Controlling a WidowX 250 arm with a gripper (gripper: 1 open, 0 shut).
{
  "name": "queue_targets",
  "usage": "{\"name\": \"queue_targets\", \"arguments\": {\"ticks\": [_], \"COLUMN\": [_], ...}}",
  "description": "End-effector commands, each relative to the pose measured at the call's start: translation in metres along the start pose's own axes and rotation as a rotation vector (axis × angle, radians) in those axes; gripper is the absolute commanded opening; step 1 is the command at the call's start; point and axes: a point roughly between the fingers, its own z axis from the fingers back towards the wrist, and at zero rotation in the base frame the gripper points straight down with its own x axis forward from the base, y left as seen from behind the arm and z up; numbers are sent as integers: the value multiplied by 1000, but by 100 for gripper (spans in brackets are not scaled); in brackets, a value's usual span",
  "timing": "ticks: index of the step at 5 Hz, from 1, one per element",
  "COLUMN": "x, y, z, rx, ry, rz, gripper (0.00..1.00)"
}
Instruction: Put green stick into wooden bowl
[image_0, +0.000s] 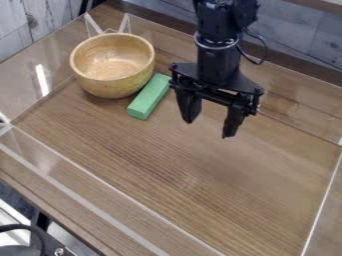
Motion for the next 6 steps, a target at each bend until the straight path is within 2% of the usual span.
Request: {"name": "queue_targets", "arguments": {"ticks": [1, 4, 5, 6], "x": [5, 6, 15, 22], "y": [1, 22, 49, 81], "z": [16, 4, 6, 9], "rx": [-7, 10, 24, 28], "ry": [-63, -24, -49, -88], "rz": [3, -1, 10, -1], "gripper": [100, 100, 100, 100]}}
